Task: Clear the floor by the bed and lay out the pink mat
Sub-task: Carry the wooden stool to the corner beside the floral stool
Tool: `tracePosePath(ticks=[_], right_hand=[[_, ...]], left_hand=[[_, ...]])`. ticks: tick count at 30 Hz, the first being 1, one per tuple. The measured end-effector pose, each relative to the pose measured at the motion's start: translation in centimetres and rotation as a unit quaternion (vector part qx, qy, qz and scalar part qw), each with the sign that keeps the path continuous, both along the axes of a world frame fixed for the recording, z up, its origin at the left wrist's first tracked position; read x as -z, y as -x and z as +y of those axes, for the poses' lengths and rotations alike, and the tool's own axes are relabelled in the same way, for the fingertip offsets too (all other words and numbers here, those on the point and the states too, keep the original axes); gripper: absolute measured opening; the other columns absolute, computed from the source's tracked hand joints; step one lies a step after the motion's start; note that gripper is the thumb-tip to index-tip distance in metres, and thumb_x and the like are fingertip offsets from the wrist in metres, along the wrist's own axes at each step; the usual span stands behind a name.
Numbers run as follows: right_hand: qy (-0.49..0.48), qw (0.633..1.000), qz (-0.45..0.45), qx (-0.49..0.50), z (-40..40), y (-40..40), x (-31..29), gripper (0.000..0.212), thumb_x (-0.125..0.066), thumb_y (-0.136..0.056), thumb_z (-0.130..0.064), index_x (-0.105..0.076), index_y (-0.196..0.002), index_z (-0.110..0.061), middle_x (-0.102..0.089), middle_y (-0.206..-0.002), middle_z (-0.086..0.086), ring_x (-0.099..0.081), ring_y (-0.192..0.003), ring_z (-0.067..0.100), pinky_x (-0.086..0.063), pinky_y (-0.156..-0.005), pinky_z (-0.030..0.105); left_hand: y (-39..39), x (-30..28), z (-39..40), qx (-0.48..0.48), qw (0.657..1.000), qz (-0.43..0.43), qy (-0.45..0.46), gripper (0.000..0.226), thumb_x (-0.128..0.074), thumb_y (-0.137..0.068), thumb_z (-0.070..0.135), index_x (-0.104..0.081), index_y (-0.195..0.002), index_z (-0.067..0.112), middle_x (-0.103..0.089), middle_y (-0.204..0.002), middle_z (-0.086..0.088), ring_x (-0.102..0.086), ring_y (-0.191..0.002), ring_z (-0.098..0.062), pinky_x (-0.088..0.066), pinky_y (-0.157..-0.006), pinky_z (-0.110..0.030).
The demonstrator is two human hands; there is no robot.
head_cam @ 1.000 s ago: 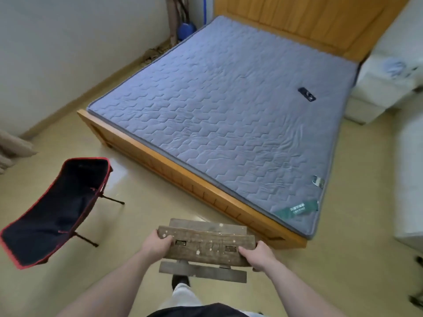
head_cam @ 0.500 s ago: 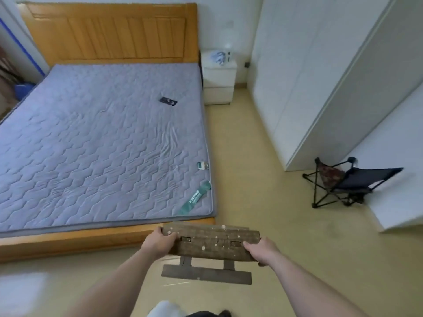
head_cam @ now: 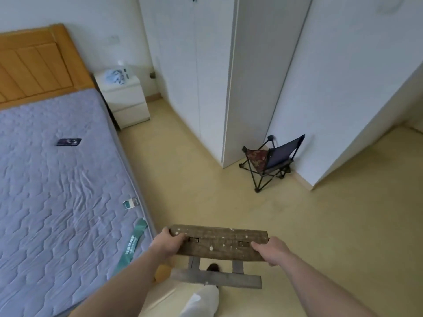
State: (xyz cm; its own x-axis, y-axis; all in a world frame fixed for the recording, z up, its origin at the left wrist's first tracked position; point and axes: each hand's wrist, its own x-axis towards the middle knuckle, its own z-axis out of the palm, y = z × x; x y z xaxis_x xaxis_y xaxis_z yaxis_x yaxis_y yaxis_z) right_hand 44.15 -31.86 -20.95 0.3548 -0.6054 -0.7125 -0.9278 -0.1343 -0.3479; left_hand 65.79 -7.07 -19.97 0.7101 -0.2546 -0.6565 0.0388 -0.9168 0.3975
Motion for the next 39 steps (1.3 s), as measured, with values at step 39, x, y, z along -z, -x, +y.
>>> tracePosePath(ticks=[39], right_hand=[[-0.104,0.991,0.014,0.079,-43.0,-12.9,3.8,0.046,-0.064,-0.092,-0.053,-0.06,-0.125,-0.021,-0.064,-0.107,-0.003,-0.064,-0.093,0.014,-0.059,-0.079,0.029]], left_hand=[[-16.7,1.2,-47.0,0.069,0.998,-0.007,-0.008,0.051,-0.061,-0.091,0.043,-0.049,-0.129,0.011,-0.056,-0.105,-0.006,-0.058,-0.094,-0.025,-0.054,-0.082,-0.037]])
